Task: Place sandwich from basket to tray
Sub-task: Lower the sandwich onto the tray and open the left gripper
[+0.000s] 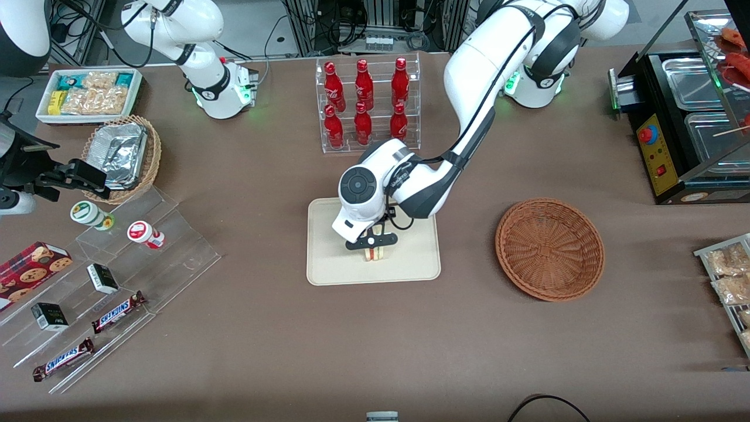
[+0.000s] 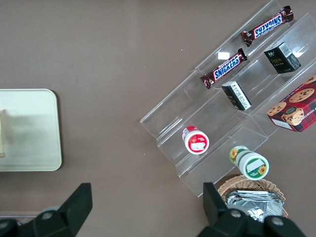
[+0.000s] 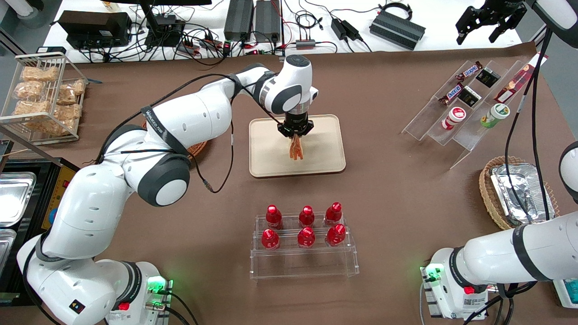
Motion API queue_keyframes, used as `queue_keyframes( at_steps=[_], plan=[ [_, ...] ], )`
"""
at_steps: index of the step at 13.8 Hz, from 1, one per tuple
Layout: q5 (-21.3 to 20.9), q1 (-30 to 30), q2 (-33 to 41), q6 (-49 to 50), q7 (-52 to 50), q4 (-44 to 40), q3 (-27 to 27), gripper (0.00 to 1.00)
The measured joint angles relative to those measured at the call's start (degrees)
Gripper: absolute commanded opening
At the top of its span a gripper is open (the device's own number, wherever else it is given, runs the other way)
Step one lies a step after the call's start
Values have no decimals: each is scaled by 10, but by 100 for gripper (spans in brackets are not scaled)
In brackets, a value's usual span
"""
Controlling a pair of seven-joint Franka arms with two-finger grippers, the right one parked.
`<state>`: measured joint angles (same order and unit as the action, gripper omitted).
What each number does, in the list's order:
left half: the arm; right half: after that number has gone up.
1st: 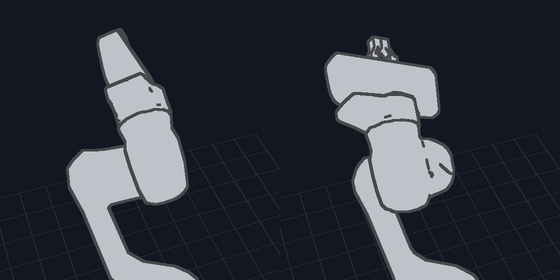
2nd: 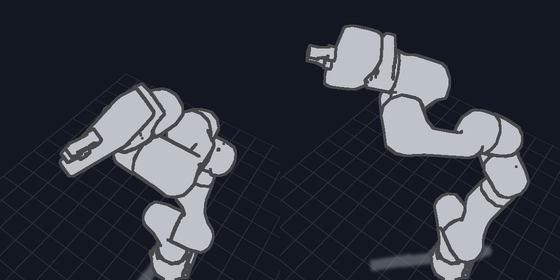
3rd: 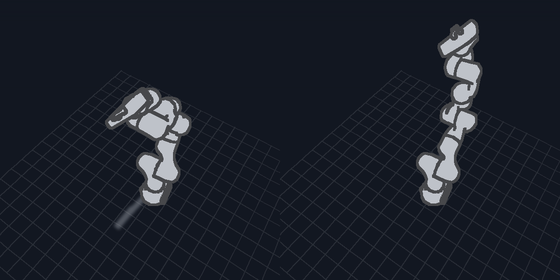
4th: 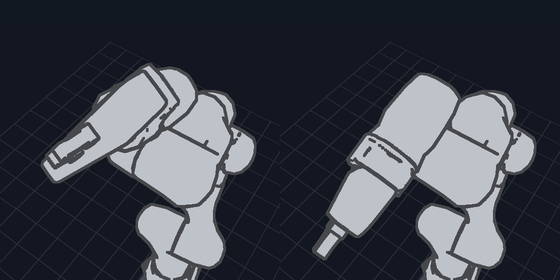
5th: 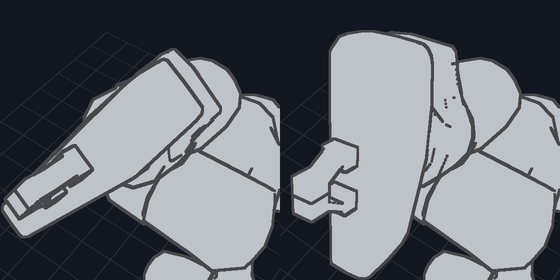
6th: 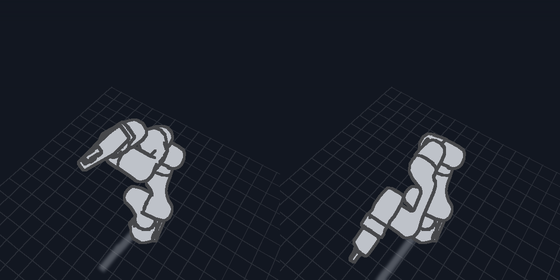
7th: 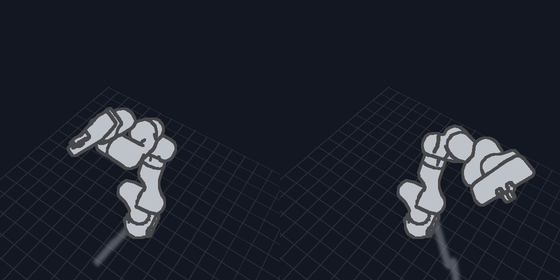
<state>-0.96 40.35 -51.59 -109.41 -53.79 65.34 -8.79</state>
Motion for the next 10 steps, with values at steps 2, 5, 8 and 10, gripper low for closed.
queue_keyframes(
  at_steps=[2,5,8,10],
  plan=[
    [0,0,0,0,-7,-1,1,0],
    [-17,0,-2,-4,-38,-2,1,0],
    [-30,4,-9,-13,-57,-2,1,51],
    [-30,5,-13,-15,-60,-2,1,100]
  ],
)
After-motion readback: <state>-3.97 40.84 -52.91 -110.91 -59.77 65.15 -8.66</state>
